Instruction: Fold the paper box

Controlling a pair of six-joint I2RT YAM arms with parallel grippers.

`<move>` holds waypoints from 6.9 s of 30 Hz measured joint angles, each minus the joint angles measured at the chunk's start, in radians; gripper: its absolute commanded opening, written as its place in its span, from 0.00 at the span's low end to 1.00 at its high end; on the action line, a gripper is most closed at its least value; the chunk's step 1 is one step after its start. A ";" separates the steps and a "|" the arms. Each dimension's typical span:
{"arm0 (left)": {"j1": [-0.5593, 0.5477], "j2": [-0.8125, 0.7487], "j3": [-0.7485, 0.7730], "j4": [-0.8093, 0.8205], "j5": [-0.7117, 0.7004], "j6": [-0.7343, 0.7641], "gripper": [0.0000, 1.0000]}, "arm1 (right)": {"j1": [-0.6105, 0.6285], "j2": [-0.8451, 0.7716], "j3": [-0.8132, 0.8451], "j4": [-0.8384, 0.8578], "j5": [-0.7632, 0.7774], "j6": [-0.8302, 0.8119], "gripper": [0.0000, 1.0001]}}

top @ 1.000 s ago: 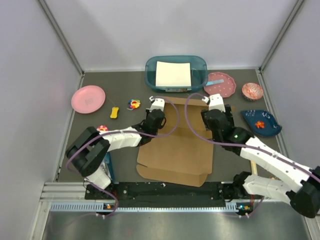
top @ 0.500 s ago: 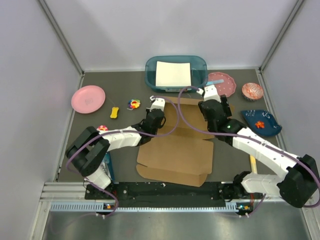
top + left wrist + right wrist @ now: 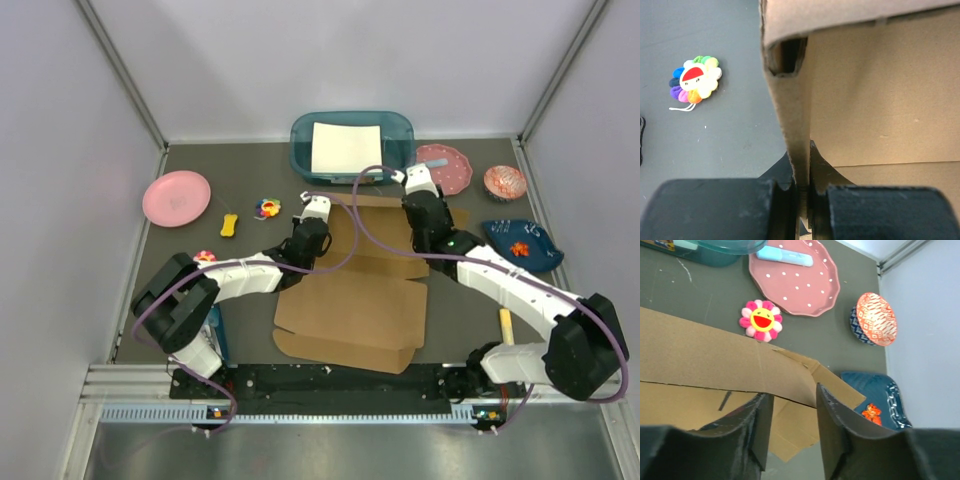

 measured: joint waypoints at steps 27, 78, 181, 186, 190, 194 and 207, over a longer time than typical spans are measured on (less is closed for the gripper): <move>0.000 -0.025 -0.034 -0.030 -0.019 -0.095 0.00 | -0.022 -0.054 -0.084 -0.011 -0.234 0.818 0.00; 0.021 -0.059 -0.025 -0.150 -0.055 -0.222 0.00 | -0.040 -0.163 -0.434 -0.015 -0.336 0.999 0.46; 0.009 -0.072 -0.108 -0.002 -0.125 -0.169 0.00 | -0.080 -0.520 -0.555 0.309 -0.537 0.634 0.00; 0.003 -0.071 -0.115 0.008 -0.146 -0.169 0.00 | -0.010 -0.450 -0.541 0.391 -0.543 0.635 0.00; -0.003 -0.066 -0.121 0.027 -0.158 -0.166 0.00 | 0.024 -0.352 -0.507 0.450 -0.578 0.637 0.00; -0.007 -0.064 -0.139 0.067 -0.167 -0.160 0.00 | 0.038 -0.279 -0.488 0.494 -0.614 0.630 0.07; -0.014 -0.064 -0.181 0.163 -0.172 -0.129 0.00 | 0.048 -0.251 -0.459 0.283 -0.634 0.586 0.52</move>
